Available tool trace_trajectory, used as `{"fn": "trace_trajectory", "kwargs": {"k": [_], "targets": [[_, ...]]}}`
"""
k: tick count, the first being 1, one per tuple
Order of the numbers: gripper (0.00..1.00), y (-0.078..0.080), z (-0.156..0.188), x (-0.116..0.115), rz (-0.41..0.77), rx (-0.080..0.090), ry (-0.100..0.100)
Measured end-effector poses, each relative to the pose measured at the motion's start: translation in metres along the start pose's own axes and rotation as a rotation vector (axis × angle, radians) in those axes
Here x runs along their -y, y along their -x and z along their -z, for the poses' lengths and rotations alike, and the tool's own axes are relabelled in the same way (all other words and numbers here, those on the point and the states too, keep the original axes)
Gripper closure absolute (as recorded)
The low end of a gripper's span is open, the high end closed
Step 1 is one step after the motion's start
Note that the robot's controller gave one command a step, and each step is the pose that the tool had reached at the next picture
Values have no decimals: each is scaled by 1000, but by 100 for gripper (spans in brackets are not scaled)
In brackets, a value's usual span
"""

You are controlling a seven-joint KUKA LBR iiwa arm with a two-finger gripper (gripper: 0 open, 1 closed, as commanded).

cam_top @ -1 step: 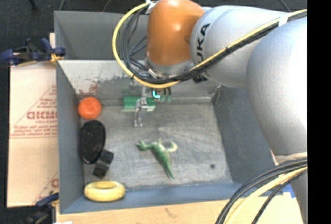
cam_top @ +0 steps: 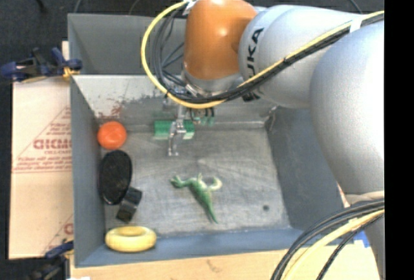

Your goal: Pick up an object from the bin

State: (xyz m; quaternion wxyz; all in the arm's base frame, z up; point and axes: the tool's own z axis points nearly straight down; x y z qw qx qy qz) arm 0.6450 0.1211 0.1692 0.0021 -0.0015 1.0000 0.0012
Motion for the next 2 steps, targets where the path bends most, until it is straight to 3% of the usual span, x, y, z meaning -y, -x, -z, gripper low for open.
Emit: {"fn": "trace_trajectory", "kwargs": {"k": [1,2], "targets": [[0,2,-33,25,93,5,-1],[100,-10,-93,70,220,15,2]]}}
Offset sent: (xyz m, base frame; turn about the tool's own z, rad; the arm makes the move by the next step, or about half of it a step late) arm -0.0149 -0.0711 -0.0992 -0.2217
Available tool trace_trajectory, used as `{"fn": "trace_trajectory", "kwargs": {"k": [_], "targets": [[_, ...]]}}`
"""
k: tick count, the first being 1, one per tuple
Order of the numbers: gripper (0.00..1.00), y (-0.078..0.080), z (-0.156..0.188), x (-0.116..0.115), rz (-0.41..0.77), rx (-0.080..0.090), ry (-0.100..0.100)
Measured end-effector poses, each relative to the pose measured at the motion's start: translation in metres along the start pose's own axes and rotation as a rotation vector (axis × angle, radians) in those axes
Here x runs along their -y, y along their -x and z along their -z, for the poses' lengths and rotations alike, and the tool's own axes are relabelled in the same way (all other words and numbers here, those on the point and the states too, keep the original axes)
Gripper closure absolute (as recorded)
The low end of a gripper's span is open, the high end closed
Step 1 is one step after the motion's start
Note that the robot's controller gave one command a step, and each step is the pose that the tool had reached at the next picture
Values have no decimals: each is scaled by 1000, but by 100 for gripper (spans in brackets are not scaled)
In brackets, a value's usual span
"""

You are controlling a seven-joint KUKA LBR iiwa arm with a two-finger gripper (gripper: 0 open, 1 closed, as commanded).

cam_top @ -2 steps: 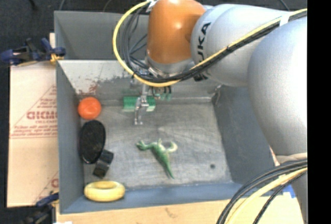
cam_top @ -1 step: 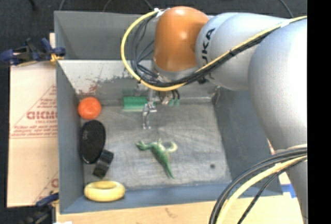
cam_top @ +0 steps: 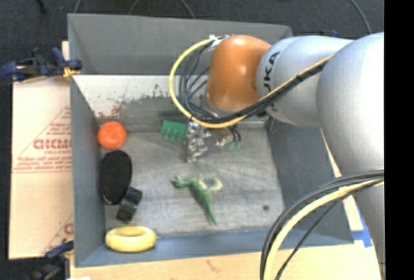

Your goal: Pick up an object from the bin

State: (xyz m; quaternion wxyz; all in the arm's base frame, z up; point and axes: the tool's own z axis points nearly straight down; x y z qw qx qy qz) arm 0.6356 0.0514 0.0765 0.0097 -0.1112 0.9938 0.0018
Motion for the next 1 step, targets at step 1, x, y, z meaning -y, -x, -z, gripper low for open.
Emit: {"fn": "trace_trajectory", "kwargs": {"k": [1], "targets": [[0,-3,-3,1,-2,-9,-1]]}}
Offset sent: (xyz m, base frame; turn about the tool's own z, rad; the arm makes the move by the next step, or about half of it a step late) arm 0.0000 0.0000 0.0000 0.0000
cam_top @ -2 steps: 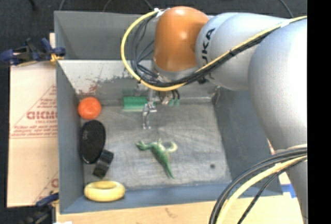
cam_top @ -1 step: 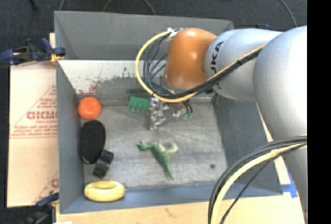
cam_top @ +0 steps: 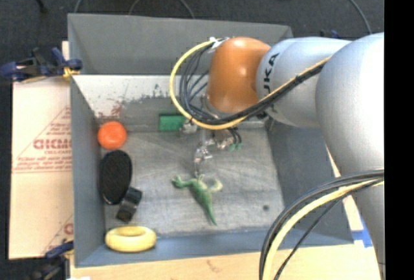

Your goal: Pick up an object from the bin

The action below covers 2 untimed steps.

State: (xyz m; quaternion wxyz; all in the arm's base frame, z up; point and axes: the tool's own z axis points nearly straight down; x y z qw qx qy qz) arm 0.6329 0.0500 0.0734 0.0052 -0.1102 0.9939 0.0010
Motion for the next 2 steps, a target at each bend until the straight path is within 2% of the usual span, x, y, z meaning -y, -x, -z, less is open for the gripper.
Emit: {"fn": "trace_trajectory", "kwargs": {"k": [1,2], "targets": [[0,0,0,0,-1,0,0],[0,-18,1,-1,92,8,-3]]}}
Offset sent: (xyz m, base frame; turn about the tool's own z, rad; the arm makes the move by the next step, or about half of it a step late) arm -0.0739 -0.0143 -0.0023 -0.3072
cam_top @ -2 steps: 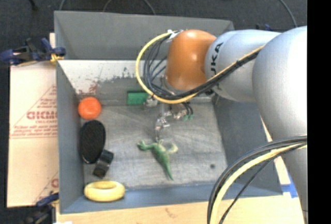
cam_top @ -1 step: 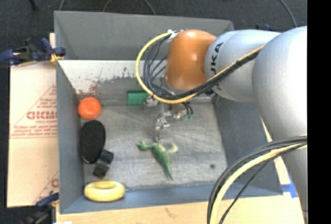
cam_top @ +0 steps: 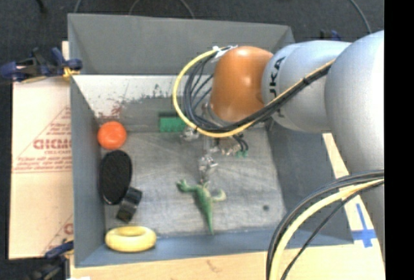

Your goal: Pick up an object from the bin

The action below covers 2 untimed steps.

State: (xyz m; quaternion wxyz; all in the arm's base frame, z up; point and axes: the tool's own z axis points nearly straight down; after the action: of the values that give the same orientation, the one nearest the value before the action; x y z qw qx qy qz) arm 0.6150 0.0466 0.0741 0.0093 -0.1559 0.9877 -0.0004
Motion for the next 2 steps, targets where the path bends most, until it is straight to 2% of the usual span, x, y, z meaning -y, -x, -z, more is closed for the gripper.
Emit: {"fn": "trace_trajectory", "kwargs": {"k": [1,2], "targets": [[0,-39,1,-29,170,-2,-2],[0,-51,0,-37,256,-5,6]]}}
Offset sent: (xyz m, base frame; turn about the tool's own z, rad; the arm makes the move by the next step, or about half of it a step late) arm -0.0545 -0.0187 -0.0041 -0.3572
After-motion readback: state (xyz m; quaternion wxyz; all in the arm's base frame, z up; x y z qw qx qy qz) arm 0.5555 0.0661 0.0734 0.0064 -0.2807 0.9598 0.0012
